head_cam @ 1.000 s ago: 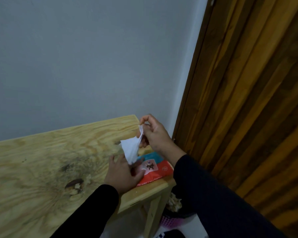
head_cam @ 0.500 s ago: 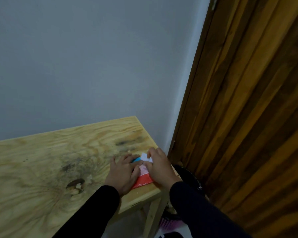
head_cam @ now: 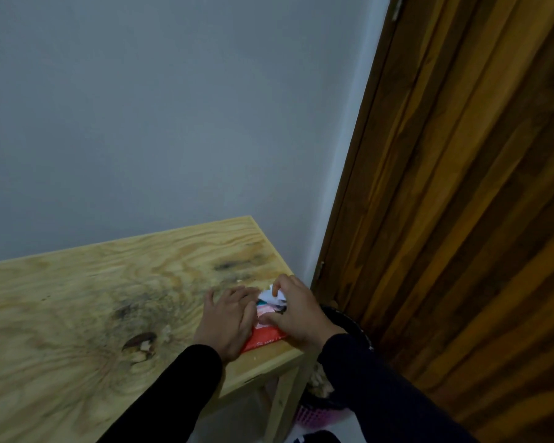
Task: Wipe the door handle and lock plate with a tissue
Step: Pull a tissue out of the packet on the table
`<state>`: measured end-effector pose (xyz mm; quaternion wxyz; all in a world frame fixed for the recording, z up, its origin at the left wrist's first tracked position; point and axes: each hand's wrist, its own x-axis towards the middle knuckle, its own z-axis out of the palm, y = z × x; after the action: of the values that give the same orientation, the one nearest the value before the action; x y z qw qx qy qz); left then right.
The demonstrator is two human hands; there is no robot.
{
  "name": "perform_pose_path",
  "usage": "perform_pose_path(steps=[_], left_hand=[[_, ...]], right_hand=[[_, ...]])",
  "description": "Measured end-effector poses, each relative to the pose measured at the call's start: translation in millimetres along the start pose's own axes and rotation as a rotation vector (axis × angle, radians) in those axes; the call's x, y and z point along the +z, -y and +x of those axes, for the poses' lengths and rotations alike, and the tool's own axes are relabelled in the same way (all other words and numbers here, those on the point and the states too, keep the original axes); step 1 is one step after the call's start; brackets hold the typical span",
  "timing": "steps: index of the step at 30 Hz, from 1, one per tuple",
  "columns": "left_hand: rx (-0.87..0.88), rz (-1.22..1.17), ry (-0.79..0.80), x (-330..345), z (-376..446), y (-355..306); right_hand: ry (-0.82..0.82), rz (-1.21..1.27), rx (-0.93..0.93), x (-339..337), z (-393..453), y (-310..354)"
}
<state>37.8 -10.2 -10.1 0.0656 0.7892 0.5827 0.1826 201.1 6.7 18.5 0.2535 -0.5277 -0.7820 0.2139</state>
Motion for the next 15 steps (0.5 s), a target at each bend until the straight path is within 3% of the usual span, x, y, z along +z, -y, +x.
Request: perform_pose_path(steps=[3,7,15], left_hand=[[-0.059,-0.131,-0.003,-2,-1,0],[-0.068,-0.170,-0.141,-7,3,0],[0.183,-0.533,-0.203,-38,37,-61]], right_hand=[[-0.044,0.116,0.025,-11,4,6],[-0.068,0.279,0.071,-33,8,19],[-0.228,0.582,0.150,-94,-6,31]])
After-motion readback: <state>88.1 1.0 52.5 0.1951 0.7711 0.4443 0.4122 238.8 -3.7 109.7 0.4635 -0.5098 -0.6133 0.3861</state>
